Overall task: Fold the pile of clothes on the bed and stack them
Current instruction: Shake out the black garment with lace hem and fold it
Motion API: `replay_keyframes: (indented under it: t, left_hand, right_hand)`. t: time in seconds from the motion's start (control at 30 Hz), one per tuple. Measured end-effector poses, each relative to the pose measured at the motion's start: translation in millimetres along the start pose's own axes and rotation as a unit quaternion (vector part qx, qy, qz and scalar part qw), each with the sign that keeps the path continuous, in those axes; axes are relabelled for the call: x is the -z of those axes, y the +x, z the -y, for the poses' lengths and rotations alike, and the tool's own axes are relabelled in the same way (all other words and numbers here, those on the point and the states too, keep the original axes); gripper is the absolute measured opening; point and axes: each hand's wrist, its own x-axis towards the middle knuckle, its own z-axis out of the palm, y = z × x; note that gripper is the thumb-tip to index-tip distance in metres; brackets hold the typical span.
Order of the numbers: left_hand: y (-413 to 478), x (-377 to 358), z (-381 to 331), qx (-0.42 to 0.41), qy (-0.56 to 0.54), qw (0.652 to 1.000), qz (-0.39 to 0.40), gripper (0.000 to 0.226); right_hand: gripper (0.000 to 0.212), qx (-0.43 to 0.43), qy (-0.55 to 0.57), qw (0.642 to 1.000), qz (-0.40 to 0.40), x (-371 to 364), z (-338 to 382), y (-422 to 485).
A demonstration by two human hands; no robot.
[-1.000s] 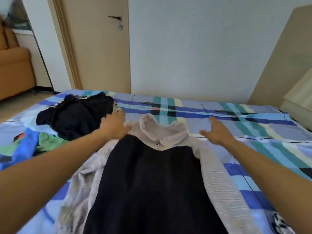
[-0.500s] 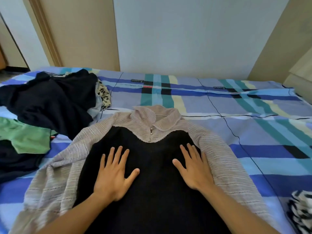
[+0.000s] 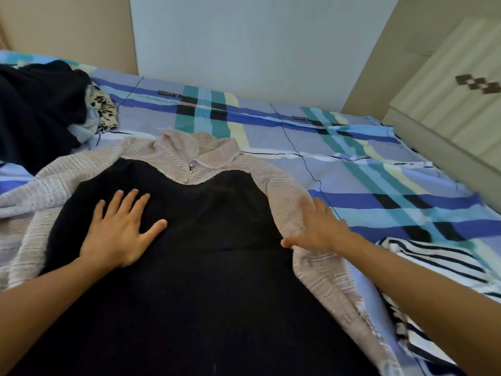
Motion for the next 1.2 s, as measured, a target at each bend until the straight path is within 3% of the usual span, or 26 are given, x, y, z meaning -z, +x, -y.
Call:
replay_keyframes:
  t: [0.07,0.13,0.2,0.3,0.37,0.43,0.47,0.53,0.63,0.7,0.8,0.9,1.0,1.1,1.2]
  left_hand:
    - [0,0,0,0.002,-0.003,1.0,-0.002,0.104]
    - [0,1,1,0.003,0.003,1.0,0.008,0.105]
    - [0,3,1,0.006,0.017,1.0,0.023,0.102]
    - [8,12,-10,0.024,0.012,1.0,0.01,0.084]
    - [14,21,-34,0.001,-0.025,0.998,-0.054,0.073]
    - [18,26,-75,-0.06,-0.078,0.991,-0.087,0.069]
    - [20,28,-99,-0.091,-0.103,0.987,-0.081,0.067]
    - [27,24,-151,-0.146,-0.133,0.979,-0.05,0.069]
    - [41,9,-213,-0.195,-0.133,0.972,-0.02,0.06]
    - [44,-6,-237,-0.19,-0.122,0.974,-0.009,0.051]
    - [35,-28,-250,-0.174,-0.081,0.981,0.004,0.055]
    - [30,-34,-246,-0.167,-0.071,0.983,-0.02,0.073]
    - [34,-34,-245,-0.153,-0.061,0.986,-0.013,0.085]
    - [37,-29,-253,-0.138,-0.058,0.989,0.006,0.089]
    - [51,-17,-265,-0.131,-0.096,0.987,0.012,0.096]
  right_hand:
    - [0.102,-0.045,0.012,0.995,0.09,14,-24,-6]
    - [0.052,-0.05,0.055,0.984,0.164,26,-35,-11]
    - [0.029,-0.049,0.108,0.979,0.167,35,-45,-7]
    - [0.028,-0.028,0.196,0.976,0.094,57,-61,13]
    - [0.046,-0.001,0.272,0.962,0.013,71,-66,25]
    - [0.075,0.0,0.364,0.931,0.001,82,-68,27]
    - [0.088,-0.009,0.366,0.93,0.034,84,-66,24]
    - [0.097,-0.049,0.234,0.958,0.157,80,-65,12]
    - [0.088,-0.056,0.058,0.943,0.322,58,-61,-1]
    - [0.081,0.002,0.031,0.941,0.336,31,-58,-2]
    - [0.025,0.052,0.017,0.965,0.257,11,-59,0]
    - [0.002,0.067,0.038,0.983,0.167,41,-79,10]
    - [0.012,0.074,0.093,0.992,0.032,91,-123,30]
    - [0.022,0.074,0.08,0.985,-0.137,130,-176,52]
    - [0.02,0.041,0.058,0.97,-0.231,143,-227,66]
